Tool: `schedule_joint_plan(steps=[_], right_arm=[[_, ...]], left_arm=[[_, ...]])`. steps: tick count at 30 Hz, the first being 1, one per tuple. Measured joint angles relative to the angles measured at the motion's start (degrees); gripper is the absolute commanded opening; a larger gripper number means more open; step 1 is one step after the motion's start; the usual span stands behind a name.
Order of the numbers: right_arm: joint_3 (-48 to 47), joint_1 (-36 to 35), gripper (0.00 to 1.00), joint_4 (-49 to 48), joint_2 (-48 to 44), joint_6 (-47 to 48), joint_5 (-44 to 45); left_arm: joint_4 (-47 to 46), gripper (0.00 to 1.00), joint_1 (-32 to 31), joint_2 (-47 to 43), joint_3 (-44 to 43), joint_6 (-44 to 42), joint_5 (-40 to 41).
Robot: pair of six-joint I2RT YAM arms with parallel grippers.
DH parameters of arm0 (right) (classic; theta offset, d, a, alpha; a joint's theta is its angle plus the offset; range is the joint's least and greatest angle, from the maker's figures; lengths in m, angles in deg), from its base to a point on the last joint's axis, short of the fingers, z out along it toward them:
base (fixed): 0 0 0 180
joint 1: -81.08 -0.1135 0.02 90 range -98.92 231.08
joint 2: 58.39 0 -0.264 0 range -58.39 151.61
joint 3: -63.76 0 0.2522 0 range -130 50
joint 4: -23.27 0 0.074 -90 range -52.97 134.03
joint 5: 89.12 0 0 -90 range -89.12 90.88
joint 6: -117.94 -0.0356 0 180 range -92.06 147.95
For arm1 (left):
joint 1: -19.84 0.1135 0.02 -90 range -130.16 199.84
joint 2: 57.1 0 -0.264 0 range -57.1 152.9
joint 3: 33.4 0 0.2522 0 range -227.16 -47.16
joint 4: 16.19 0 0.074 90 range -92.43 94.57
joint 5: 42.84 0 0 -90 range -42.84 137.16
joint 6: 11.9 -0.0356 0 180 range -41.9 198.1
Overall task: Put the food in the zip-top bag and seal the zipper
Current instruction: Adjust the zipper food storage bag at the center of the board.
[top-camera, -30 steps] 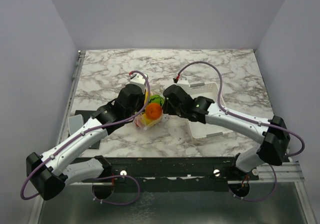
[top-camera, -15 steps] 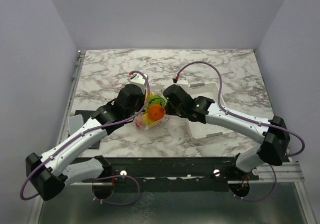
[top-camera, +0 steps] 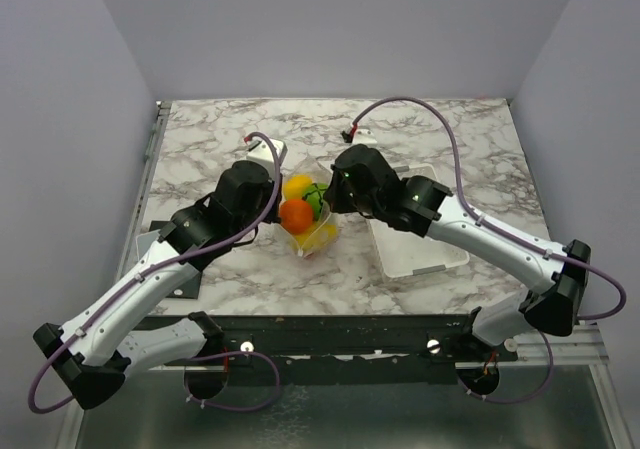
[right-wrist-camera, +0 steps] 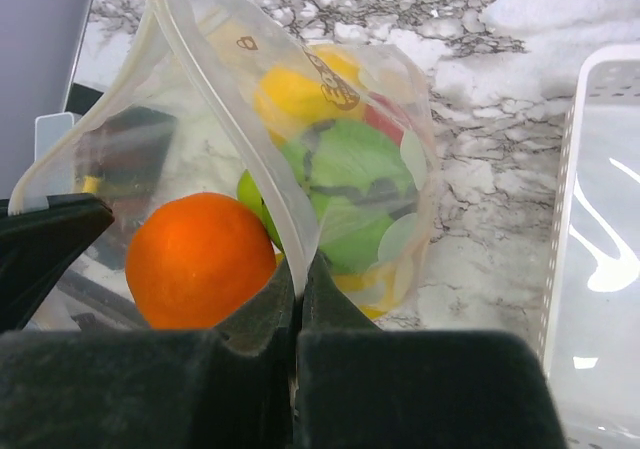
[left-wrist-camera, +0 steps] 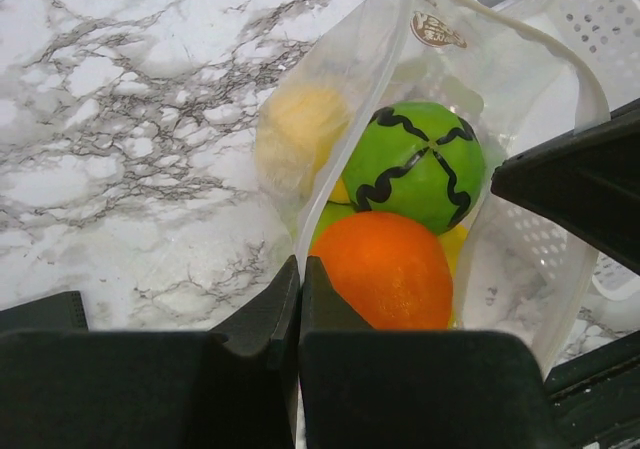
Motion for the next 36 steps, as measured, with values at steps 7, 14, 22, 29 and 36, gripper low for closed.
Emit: schedule_joint_plan(steps=[7, 14, 22, 29, 36], right_arm=[[-1.7, 0.0, 0.01, 1.8, -3.0, 2.3, -0.1], [4.5, 0.0, 0.01, 1.6, -0.4, 2.0, -0.1], [2.1, 0.0, 0.01, 4.0, 0.3, 3.0, 0.6], [-2.3, 0.0, 0.01, 4.4, -4.5, 4.2, 2.5], [2.8, 0.0, 0.01, 2.3, -0.7, 4.0, 1.4]], left_arm=[[2.7, 0.00, 0.0, -0.9, -4.2, 2.2, -1.0], [-1.1, 0.00, 0.0, 2.0, 7.0, 6.1, -2.9], [-0.4, 0.00, 0.1, 2.5, 3.6, 7.1, -7.7], [-2.1, 0.00, 0.1, -4.0, -2.3, 7.5, -7.6], [-4.5, 0.00, 0.1, -1.2, 8.0, 9.2, -7.3]])
